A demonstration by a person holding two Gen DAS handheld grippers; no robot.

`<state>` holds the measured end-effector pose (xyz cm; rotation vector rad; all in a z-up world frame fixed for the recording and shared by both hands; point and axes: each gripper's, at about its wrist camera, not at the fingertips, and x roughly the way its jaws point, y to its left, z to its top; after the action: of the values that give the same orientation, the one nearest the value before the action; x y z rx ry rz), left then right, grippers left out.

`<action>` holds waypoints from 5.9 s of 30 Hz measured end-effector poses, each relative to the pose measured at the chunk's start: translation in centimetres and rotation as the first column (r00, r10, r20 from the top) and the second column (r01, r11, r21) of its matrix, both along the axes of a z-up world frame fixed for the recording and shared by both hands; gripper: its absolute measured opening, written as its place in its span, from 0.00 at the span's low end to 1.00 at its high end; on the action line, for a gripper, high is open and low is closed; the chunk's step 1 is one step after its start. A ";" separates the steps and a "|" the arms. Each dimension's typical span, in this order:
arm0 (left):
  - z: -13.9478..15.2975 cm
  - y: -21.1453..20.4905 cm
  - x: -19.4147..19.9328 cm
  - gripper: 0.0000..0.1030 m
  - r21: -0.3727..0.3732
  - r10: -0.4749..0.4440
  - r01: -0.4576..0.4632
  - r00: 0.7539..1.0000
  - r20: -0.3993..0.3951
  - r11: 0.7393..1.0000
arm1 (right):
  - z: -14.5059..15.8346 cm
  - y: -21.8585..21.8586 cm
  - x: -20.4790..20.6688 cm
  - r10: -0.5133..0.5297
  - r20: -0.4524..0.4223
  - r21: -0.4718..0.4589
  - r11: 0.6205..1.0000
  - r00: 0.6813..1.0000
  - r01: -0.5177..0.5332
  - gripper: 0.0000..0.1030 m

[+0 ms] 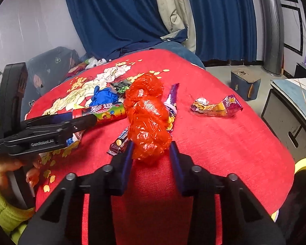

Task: Collect trash
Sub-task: 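Grasp the red plastic bag with the right tool while the left tool grasps the red candy tube, then carry the red bag and red candy tube in both tools over the yellow bin, then open the right tool to drop the red bag while the left tool drops the candy tube, then move both tools back over the blue glove and wrappers on the bedspread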

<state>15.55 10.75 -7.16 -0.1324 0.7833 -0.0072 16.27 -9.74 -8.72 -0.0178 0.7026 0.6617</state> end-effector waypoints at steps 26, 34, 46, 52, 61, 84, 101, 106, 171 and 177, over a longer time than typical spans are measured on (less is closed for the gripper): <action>3.3 -0.1 -2.1 0.27 -0.099 -0.006 0.017 0.993 0.117 0.995 | 3.1 -2.0 -3.3 0.006 0.113 0.067 0.998 0.994 -0.014 0.13; 5.8 -1.3 -3.5 0.27 -0.109 -0.031 0.052 0.983 0.181 0.993 | 4.6 -3.5 -4.2 0.000 0.141 0.091 0.996 0.990 -0.013 0.13; 8.8 -5.0 -5.2 0.26 -0.097 -0.129 0.159 0.955 0.268 0.982 | 6.7 -5.7 -5.4 -0.030 0.184 0.100 0.995 0.982 0.012 0.13; 9.4 -6.9 -5.8 0.26 -0.093 -0.174 0.208 0.942 0.287 0.974 | 7.9 -7.7 -6.3 -0.056 0.214 0.112 0.993 0.975 0.032 0.13; 9.7 -9.5 -6.4 0.26 -0.079 -0.236 0.271 0.924 0.300 0.959 | 8.7 -10.9 -6.5 -0.120 0.228 0.134 0.987 0.966 0.091 0.13; 8.6 -17.2 -5.6 0.26 -0.070 -0.392 0.431 0.869 0.303 0.900 | 8.2 -18.5 -8.3 -0.276 0.227 0.127 0.959 0.934 0.253 0.13; 6.9 -25.6 -4.4 0.26 -0.060 -0.546 0.582 0.790 0.277 0.811 | 6.0 -27.0 -8.8 -0.488 0.196 0.131 0.873 0.850 0.471 0.13; 6.0 -27.4 -4.0 0.26 -0.053 -0.573 0.603 0.778 0.257 0.796 | 4.8 -29.0 -8.9 -0.540 0.172 0.111 0.841 0.824 0.529 0.13; 1.4 -29.4 -1.6 0.90 -0.094 -0.574 0.587 0.808 0.135 0.804 | -0.5 -33.5 -7.1 -0.686 0.032 0.019 0.728 0.727 0.685 0.65; 2.5 -27.5 -2.0 0.90 -0.060 -0.514 0.528 0.843 0.161 0.847 | 1.2 -32.2 -7.9 -0.665 0.089 0.055 0.747 0.742 0.663 0.69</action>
<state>13.59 -16.77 -4.63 -0.0105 0.6585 -0.5738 8.33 -41.95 -7.55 0.2114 0.5470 -0.0311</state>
